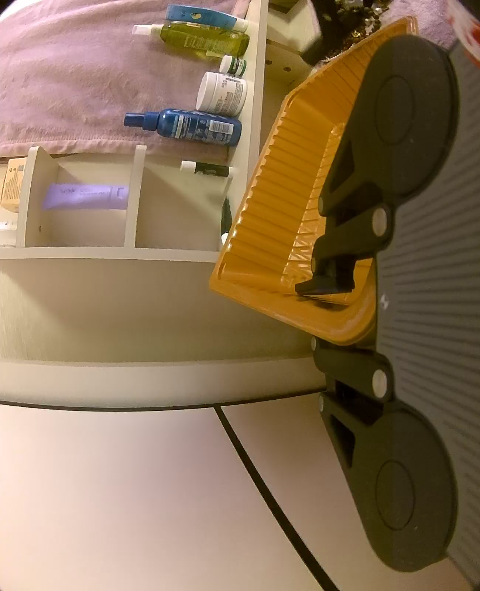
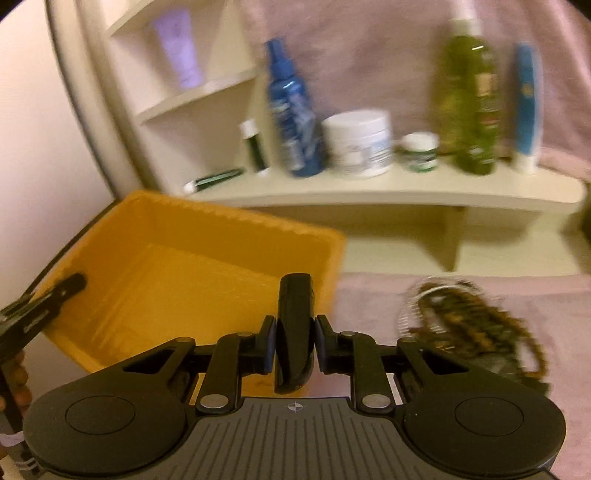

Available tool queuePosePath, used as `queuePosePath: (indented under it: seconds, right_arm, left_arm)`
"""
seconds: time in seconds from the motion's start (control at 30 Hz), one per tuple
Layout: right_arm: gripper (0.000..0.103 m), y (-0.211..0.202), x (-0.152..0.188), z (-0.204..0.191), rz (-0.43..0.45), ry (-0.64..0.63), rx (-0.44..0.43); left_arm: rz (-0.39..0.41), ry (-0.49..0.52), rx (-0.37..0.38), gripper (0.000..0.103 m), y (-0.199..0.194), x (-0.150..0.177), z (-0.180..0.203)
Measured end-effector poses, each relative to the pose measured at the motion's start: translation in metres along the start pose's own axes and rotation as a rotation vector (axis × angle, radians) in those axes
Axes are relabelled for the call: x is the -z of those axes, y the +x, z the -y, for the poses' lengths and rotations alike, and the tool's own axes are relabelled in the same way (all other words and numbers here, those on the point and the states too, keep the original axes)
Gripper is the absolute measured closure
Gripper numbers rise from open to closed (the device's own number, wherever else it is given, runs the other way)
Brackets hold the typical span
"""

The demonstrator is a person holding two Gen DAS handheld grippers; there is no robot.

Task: Organize jewelry
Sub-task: 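Carry the black case into the orange tray and open the right gripper, then grasp the black band from the jewelry pile with the right gripper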

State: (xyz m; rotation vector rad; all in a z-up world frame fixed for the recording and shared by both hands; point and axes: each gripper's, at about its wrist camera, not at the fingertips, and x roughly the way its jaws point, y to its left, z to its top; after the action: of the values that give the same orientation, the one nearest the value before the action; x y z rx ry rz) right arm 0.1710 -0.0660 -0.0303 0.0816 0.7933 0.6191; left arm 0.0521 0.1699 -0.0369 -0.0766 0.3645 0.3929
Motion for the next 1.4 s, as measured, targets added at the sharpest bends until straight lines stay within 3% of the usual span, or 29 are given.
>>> queuePosePath:
  seconds: [0.27, 0.43, 0.67, 0.8, 1.0, 1.1, 1.2, 1.4]
  right_arm:
    - [0.081, 0.038, 0.02, -0.029, -0.108, -0.095, 0.032]
    - [0.08, 0.036, 0.023, -0.027, -0.088, -0.094, 0.0]
    - [0.074, -0.013, 0.022, -0.009, 0.013, -0.065, -0.05]
    - [0.069, -0.046, 0.031, 0.024, 0.027, -0.026, 0.022]
    - [0.067, -0.095, 0.058, 0.077, 0.05, -0.04, 0.262]
    - [0.067, -0.104, 0.069, 0.088, 0.04, -0.111, 0.332]
    - [0.068, -0.098, 0.076, 0.088, 0.016, -0.27, 0.393]
    - [0.068, -0.076, 0.093, 0.083, -0.03, -0.576, 0.419]
  left_arm:
    - [0.003, 0.012, -0.001, 0.094, -0.001, -0.001, 0.001]
    - [0.0, 0.019, 0.0, 0.094, -0.001, -0.002, 0.001]
    - [0.003, 0.027, 0.003, 0.094, 0.0, -0.003, 0.001]
    - [0.0, 0.025, 0.001, 0.094, 0.0, -0.002, 0.001]
    - [-0.004, 0.019, -0.005, 0.094, 0.001, -0.003, 0.001]
    - [-0.007, 0.018, -0.008, 0.094, 0.002, -0.003, 0.002]
    - [-0.007, 0.021, -0.006, 0.094, 0.002, -0.004, 0.002]
    - [-0.006, 0.025, -0.007, 0.094, 0.002, -0.004, 0.002]
